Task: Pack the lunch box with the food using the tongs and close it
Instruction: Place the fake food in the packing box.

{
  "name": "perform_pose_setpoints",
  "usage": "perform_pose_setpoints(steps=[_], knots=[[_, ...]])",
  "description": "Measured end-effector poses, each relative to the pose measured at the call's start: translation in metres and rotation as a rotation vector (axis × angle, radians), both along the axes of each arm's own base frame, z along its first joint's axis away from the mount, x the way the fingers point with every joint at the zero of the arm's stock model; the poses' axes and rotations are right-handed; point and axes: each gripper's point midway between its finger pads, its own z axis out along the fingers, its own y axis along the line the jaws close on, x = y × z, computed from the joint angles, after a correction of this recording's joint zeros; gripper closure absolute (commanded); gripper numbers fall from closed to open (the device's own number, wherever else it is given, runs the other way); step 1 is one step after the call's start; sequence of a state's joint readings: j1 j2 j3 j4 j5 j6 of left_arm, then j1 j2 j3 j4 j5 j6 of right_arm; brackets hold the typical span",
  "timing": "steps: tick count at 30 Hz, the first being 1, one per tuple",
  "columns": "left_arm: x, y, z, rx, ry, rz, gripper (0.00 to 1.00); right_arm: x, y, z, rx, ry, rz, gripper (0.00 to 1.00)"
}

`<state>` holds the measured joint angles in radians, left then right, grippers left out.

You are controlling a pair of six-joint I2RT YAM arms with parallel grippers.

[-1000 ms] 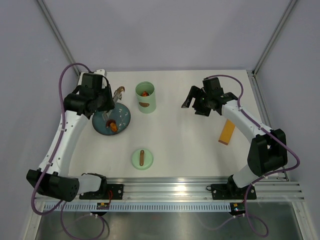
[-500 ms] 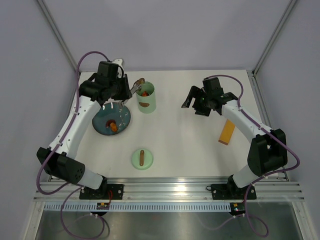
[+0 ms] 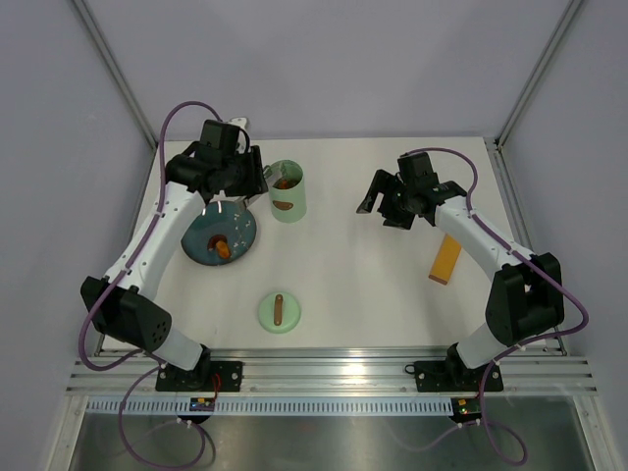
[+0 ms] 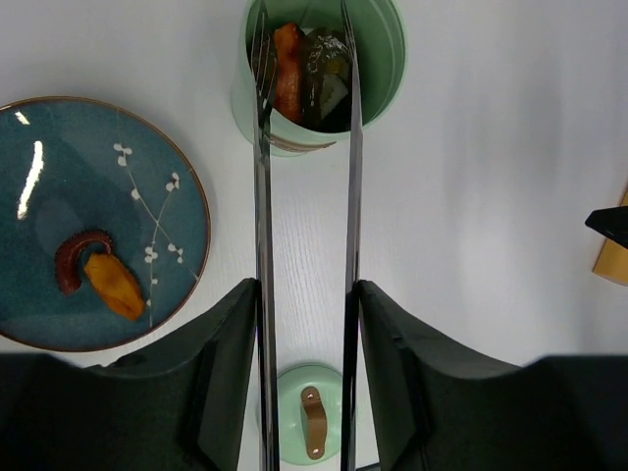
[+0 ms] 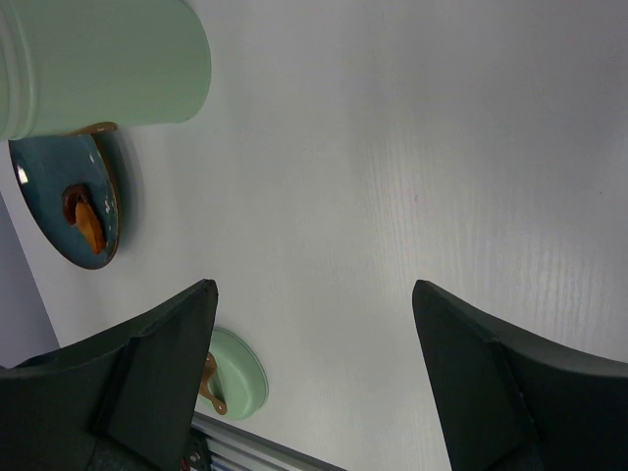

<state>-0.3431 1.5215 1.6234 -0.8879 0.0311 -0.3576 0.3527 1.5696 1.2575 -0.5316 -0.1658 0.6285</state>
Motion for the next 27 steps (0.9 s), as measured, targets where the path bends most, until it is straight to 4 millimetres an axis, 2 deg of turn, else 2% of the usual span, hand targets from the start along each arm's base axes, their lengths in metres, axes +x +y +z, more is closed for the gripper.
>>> perform_pose_setpoints(steps=[1,3,7,10,15,18,19,21,24,27], knots=[[0.0,0.0,0.0,0.0,0.0,0.001,0.63,-0.001,0.0,-0.001,-0.002,0.005,0.0,0.11],[0.0,-0.001,0.0,-0.004,0.001,0.002,0.77,-0.002,-0.001,-0.002,-0.004,0.011,0.0,0.11],[-0.001,-0.003,0.003,-0.011,-0.009,-0.003,0.97,-0.003,-0.001,-0.002,-0.006,0.015,0.0,0.12],[-0.005,-0.002,0.013,-0.014,-0.037,-0.003,1.0,-0.003,-0.001,-0.002,-0.006,0.015,0.0,0.11],[-0.021,0.019,0.042,0.016,-0.114,0.055,0.96,-0.003,-0.001,-0.002,-0.005,0.015,0.0,0.11],[-0.032,0.042,0.05,0.045,-0.142,0.125,0.88,-0.003,-0.001,-0.002,-0.005,0.014,0.0,0.12],[-0.035,0.049,0.049,0.049,-0.14,0.146,0.82,-0.003,-0.001,-0.002,-0.005,0.014,0.001,0.11],[-0.041,0.069,0.038,0.066,-0.117,0.206,0.77,-0.003,-0.001,-0.002,-0.005,0.014,0.001,0.11],[-0.053,0.094,0.005,0.109,-0.028,0.28,0.73,-0.003,-0.001,-0.002,-0.005,0.013,0.002,0.11],[-0.068,0.101,-0.027,0.146,0.072,0.292,0.66,-0.003,-0.001,-0.002,-0.006,0.013,0.003,0.11]])
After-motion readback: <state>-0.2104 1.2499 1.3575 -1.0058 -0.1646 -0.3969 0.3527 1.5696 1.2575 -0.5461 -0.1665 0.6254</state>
